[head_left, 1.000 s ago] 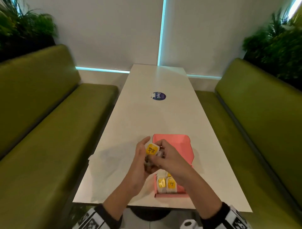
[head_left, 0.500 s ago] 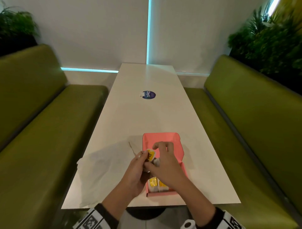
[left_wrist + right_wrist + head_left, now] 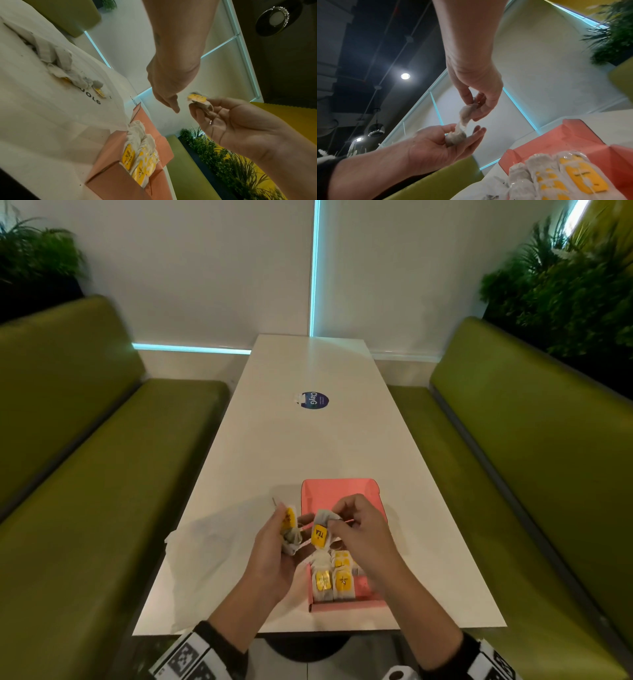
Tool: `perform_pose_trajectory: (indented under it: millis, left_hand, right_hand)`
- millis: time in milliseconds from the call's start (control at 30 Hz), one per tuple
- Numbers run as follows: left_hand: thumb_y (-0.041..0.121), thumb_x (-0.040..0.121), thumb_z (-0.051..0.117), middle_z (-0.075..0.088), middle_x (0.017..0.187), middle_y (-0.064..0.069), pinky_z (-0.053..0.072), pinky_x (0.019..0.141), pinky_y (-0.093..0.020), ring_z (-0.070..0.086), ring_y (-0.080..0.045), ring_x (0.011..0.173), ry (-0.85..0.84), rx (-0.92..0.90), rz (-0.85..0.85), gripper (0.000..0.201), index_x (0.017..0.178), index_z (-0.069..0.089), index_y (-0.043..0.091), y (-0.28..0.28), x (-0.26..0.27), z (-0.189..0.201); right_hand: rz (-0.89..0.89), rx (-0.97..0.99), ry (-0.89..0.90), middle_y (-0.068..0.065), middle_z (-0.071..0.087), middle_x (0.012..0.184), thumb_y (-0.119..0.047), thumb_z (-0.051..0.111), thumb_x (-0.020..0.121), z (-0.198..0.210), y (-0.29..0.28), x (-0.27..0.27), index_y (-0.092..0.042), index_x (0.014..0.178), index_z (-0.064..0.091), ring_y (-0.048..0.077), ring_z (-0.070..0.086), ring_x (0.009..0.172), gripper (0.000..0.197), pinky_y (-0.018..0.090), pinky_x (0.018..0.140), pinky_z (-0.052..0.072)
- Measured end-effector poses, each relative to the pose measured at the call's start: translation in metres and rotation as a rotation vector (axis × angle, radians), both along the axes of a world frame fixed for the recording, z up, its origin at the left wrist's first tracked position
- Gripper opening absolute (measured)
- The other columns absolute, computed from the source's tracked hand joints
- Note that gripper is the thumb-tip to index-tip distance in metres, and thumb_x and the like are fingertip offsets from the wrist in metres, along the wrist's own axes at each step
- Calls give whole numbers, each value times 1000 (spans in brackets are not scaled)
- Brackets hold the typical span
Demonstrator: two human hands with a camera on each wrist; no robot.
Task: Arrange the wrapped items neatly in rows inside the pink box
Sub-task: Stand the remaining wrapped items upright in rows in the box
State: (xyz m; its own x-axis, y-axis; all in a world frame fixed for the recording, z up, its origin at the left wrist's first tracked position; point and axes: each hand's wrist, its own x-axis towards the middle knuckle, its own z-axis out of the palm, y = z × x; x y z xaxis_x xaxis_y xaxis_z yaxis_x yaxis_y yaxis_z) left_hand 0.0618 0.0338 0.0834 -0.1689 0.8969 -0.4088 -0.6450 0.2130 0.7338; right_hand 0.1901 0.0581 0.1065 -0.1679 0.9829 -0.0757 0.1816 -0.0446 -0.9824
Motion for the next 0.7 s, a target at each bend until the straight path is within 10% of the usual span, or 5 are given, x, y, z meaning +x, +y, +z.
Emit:
perform_pose_trajectory:
  millis: [267,433,700]
  left_hand:
    - [9,82,65,70,96,-11,30,38,-20,36,-14,46,345,1,-46,19,69,52,9,-3,-14,1]
    - [35,79,69,61,67,6,34,46,-18,43,-6,52,603,31,-349,22,98,72,24,-10,-13,6]
    - [30,82,70,61,70,1,35,50,-23,43,-10,56,524,-70,-39,17,88,70,14,-5,-8,-4]
  right_hand:
    - [139,-153,56,7,63,90,5,52,89,8,3,10,-13,98,56,12,59,69,21,21,56,51]
    - [259,-99,-104,2,62,84,4,56,85,11,2,12,-16,98,54,10,55,63,23,18,56,47]
    - [109,-133,-238,-2,62,99,-35,75,76,2,1,17,-17,91,59,13,64,74,29,21,59,48]
